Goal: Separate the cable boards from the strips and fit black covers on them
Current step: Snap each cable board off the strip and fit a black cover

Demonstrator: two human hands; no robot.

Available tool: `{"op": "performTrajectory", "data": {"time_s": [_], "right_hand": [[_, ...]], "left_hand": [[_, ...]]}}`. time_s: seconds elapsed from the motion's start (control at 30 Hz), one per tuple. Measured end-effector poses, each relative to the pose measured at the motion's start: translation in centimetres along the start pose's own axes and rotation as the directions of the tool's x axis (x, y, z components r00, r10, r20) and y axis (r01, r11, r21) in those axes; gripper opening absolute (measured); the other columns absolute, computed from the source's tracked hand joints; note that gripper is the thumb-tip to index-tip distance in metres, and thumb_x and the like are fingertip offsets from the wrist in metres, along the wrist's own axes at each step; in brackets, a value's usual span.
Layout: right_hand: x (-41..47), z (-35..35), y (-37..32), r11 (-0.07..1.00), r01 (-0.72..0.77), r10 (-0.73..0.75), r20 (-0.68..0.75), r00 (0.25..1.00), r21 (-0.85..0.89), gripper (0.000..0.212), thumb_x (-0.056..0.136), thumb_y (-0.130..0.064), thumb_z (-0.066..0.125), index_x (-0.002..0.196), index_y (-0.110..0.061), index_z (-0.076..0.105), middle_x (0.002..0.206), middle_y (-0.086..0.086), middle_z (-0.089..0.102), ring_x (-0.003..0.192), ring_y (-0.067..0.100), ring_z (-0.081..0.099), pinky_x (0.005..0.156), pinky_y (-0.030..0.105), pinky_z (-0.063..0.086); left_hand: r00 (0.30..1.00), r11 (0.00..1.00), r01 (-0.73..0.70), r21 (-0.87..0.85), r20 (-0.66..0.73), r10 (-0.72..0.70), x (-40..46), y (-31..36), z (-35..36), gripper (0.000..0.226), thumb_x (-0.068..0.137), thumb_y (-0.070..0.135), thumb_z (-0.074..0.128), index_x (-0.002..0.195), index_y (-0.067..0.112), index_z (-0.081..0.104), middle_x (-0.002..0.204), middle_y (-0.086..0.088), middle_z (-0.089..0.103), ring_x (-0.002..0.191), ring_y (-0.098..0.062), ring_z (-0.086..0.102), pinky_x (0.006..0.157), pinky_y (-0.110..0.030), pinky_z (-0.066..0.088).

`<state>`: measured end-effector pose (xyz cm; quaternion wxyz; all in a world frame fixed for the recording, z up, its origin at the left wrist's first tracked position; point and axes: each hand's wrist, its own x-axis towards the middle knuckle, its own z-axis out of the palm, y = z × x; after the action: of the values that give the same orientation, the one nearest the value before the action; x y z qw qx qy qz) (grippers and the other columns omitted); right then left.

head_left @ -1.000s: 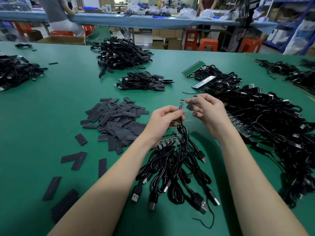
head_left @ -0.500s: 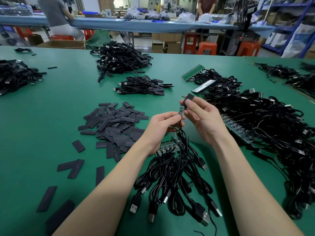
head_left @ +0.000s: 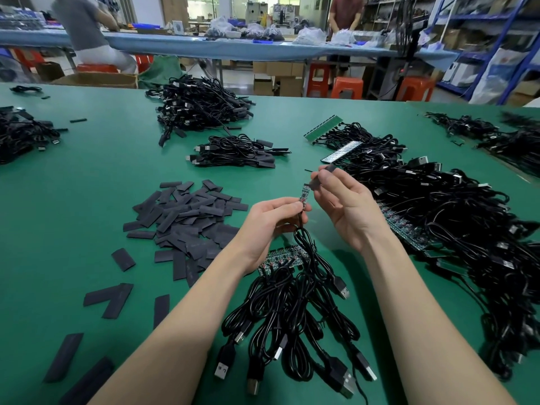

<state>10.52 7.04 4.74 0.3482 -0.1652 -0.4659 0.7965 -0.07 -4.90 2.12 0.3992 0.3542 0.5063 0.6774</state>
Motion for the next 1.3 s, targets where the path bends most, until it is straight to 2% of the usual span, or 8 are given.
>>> {"op": "performTrajectory", "data": {"time_s": [0.2,0.4,0.57,0.63,0.73,1.03,1.2,1.3], "right_hand": [[-0.2,0.3,0.3,0.999,0.038,-0.037,-0.007,0.999,0.009,0.015,0.068,-0.014,0.078,0.083,-0.014,0.076,0.084,0.003,0.076,0.075,0.009,0.071,0.07,0.017,0.055],[-0.2,-0.1,0.0,0.993,0.058,-0.06,-0.018,0.998,-0.105,0.012,0.08,-0.003,0.075,0.089,-0.01,0.072,0.079,0.002,0.075,0.074,0.01,0.071,0.073,0.018,0.055],[-0.3,-0.4,-0.7,0.99,0.0,0.006,0.038,0.999,-0.143,0.015,0.066,-0.014,0.079,0.08,-0.015,0.077,0.083,0.004,0.075,0.076,0.01,0.071,0.072,0.018,0.056],[-0.3,-0.8,-0.9,0.985,-0.024,0.036,0.063,0.997,-0.173,0.01,0.068,-0.016,0.079,0.077,-0.017,0.079,0.085,0.003,0.076,0.077,0.009,0.071,0.073,0.018,0.056],[-0.4,-1.4,-1.3,0.975,-0.075,0.1,0.109,0.989,-0.207,0.013,0.072,-0.016,0.076,0.084,-0.016,0.078,0.087,0.002,0.076,0.076,0.008,0.071,0.072,0.018,0.056],[-0.7,-2.8,-2.6,0.943,-0.152,0.227,0.238,0.944,-0.295,0.015,0.077,-0.01,0.069,0.083,-0.019,0.079,0.088,0.002,0.076,0.079,0.008,0.072,0.071,0.018,0.057],[-1.0,-2.7,-2.6,0.94,-0.079,0.173,0.265,0.949,-0.331,0.014,0.075,-0.007,0.071,0.088,-0.013,0.071,0.09,0.006,0.075,0.083,0.012,0.071,0.077,0.024,0.058],[-1.0,-2.2,-1.8,0.955,-0.046,0.117,0.229,0.966,-0.293,0.017,0.071,-0.006,0.073,0.086,-0.013,0.07,0.088,0.007,0.076,0.08,0.013,0.072,0.074,0.023,0.058]], "left_hand": [[1.0,1.0,0.012,-0.007,0.028,-0.012,0.0,0.0,-0.3,0.017,0.083,0.026,0.065,0.082,0.017,0.078,0.075,0.001,0.068,0.073,-0.01,0.061,0.075,-0.019,0.047],[0.999,1.0,0.014,0.021,0.044,-0.015,-0.1,0.0,-0.4,0.017,0.083,0.027,0.064,0.081,0.017,0.077,0.074,0.0,0.064,0.072,-0.013,0.057,0.077,-0.032,0.039],[0.996,0.999,0.018,0.05,0.083,-0.022,0.0,-0.1,-0.5,0.018,0.084,0.026,0.061,0.085,0.014,0.073,0.072,0.0,0.062,0.07,-0.013,0.055,0.072,-0.032,0.037],[0.994,0.997,0.018,0.073,0.108,-0.026,-0.1,0.0,-0.6,0.018,0.085,0.027,0.06,0.087,0.013,0.072,0.071,0.002,0.062,0.069,-0.011,0.055,0.069,-0.027,0.038],[0.989,0.995,0.02,0.095,0.144,-0.033,-0.1,0.0,-0.6,0.017,0.086,0.027,0.06,0.085,0.015,0.072,0.07,0.003,0.061,0.069,-0.01,0.055,0.065,-0.02,0.041],[0.973,0.993,0.013,0.115,0.228,-0.039,-0.2,0.0,-0.7,0.02,0.088,0.025,0.059,0.079,0.021,0.076,0.069,0.003,0.06,0.071,-0.013,0.053,0.075,-0.029,0.04],[0.976,0.994,0.016,0.111,0.212,-0.039,-0.1,-0.1,-0.9,0.017,0.088,0.025,0.059,0.083,0.019,0.074,0.07,0.003,0.061,0.071,-0.014,0.052,0.077,-0.034,0.037],[0.978,0.996,0.019,0.083,0.207,-0.036,-0.1,-0.1,-1.0,0.015,0.087,0.023,0.059,0.086,0.014,0.071,0.07,0.003,0.062,0.07,-0.01,0.055,0.073,-0.022,0.044]]}}
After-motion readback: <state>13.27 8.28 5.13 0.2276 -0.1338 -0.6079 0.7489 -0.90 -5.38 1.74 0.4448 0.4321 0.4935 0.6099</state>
